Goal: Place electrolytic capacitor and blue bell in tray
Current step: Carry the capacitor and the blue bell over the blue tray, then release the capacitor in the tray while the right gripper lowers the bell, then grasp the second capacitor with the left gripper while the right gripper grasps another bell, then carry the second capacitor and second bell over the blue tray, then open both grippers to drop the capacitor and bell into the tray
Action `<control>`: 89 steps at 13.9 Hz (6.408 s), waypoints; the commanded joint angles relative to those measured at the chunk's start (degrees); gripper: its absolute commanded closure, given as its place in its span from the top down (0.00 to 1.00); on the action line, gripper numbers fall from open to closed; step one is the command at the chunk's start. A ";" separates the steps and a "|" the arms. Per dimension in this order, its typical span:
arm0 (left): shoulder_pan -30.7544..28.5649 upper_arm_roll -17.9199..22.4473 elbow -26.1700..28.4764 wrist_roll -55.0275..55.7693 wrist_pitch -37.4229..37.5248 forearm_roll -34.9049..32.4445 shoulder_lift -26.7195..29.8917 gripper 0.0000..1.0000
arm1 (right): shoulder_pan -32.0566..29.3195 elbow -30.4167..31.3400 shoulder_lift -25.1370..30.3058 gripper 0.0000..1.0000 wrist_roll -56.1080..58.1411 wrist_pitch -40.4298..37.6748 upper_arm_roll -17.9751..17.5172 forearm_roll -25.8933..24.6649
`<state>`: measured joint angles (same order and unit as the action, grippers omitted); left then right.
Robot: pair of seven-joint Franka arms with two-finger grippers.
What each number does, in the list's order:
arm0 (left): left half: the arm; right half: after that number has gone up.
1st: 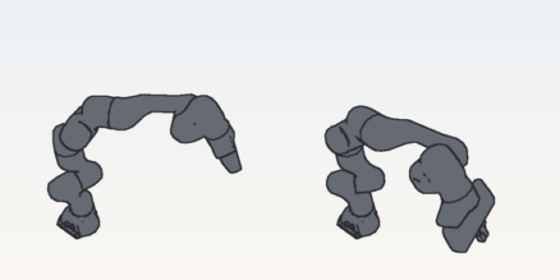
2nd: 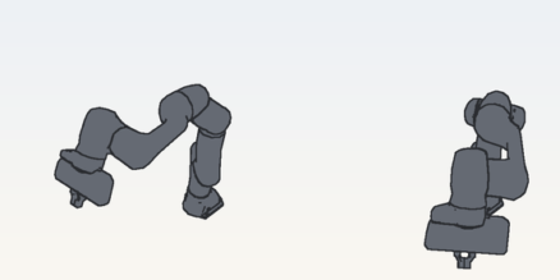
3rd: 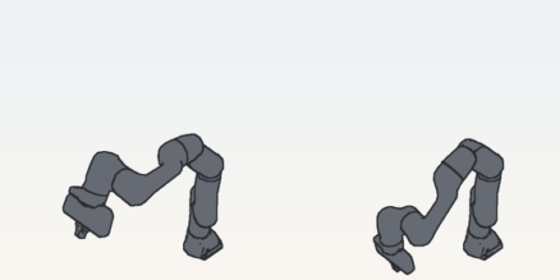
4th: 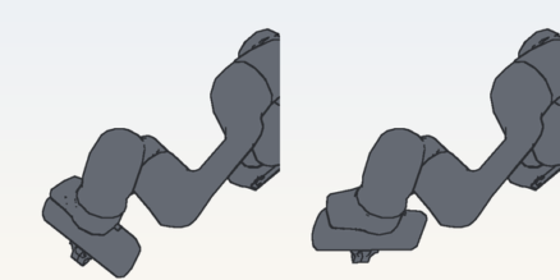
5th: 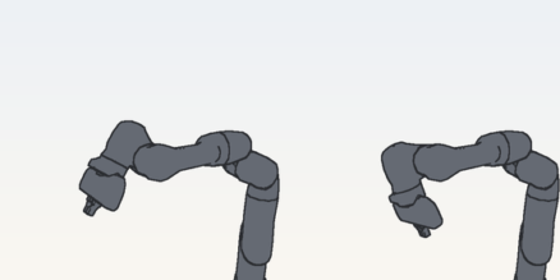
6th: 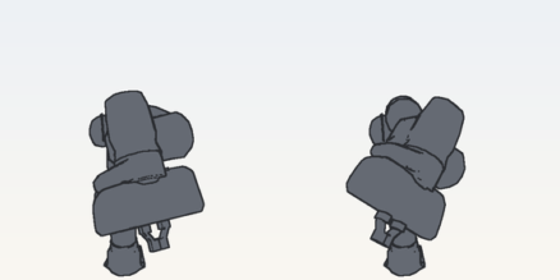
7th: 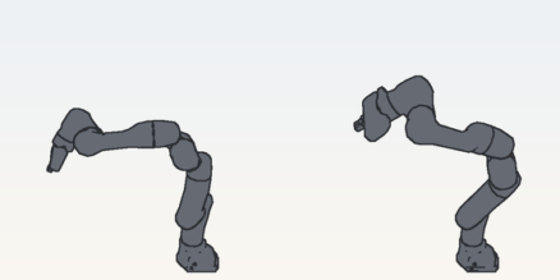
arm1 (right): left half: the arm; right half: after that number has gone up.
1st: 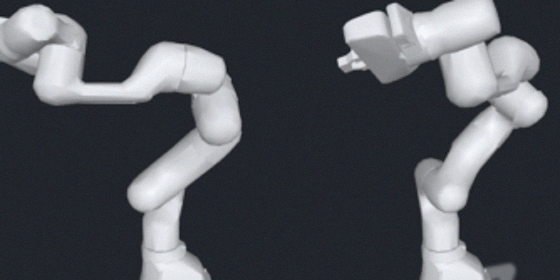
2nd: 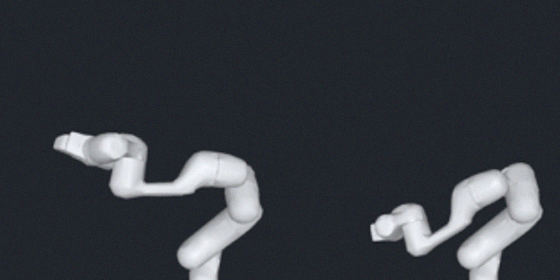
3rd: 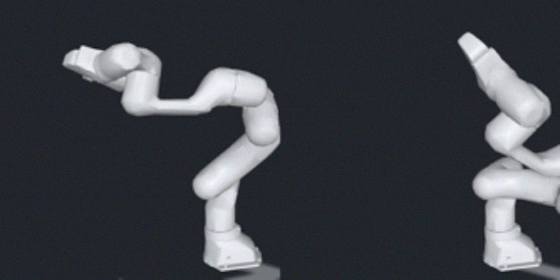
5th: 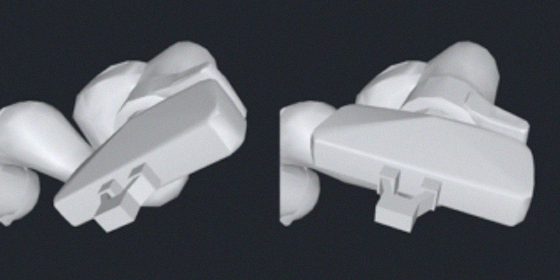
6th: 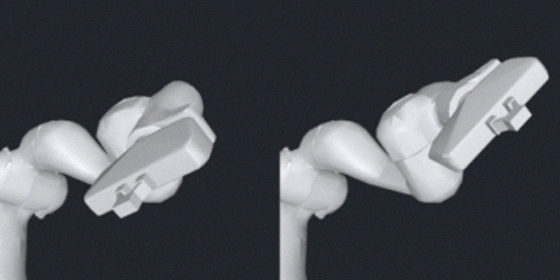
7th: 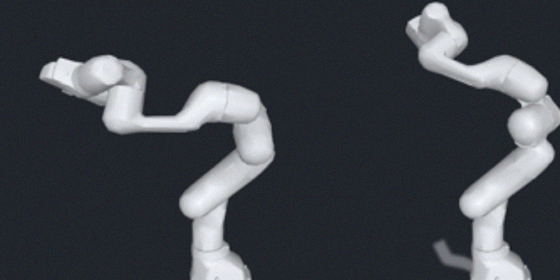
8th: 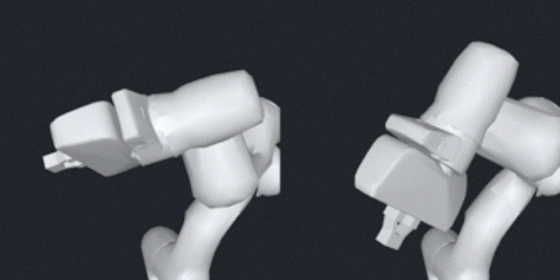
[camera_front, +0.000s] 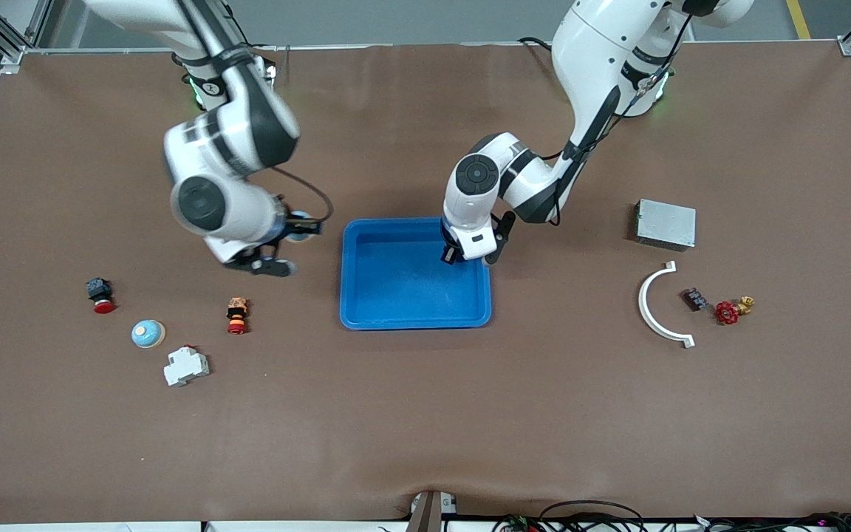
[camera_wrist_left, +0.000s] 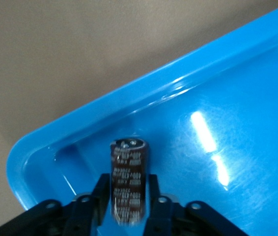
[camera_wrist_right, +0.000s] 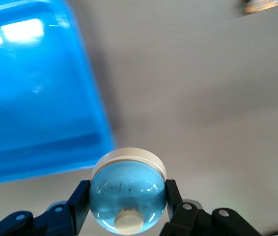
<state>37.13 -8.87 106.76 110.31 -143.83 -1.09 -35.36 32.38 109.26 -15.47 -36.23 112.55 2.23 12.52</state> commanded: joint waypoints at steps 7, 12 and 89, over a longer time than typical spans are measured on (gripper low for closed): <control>-7.22 0.96 -1.73 -4.29 18.55 -3.99 11.87 1.00 | 11.48 3.15 -12.73 0.00 -8.68 23.50 0.85 1.01; -21.28 0.61 -1.03 -24.48 25.87 -4.45 16.37 1.00 | 11.13 1.66 -16.51 0.00 -8.68 25.16 0.85 2.50; -20.86 -13.98 -19.75 7.15 16.81 -18.33 -1.40 1.00 | 7.70 -14.51 -20.99 0.09 8.11 13.92 5.77 -0.66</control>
<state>17.90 -23.18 85.93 121.71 -130.99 -17.97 -41.87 39.94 96.71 -34.85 -27.60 126.90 7.36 10.31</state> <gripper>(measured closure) 0.018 0.335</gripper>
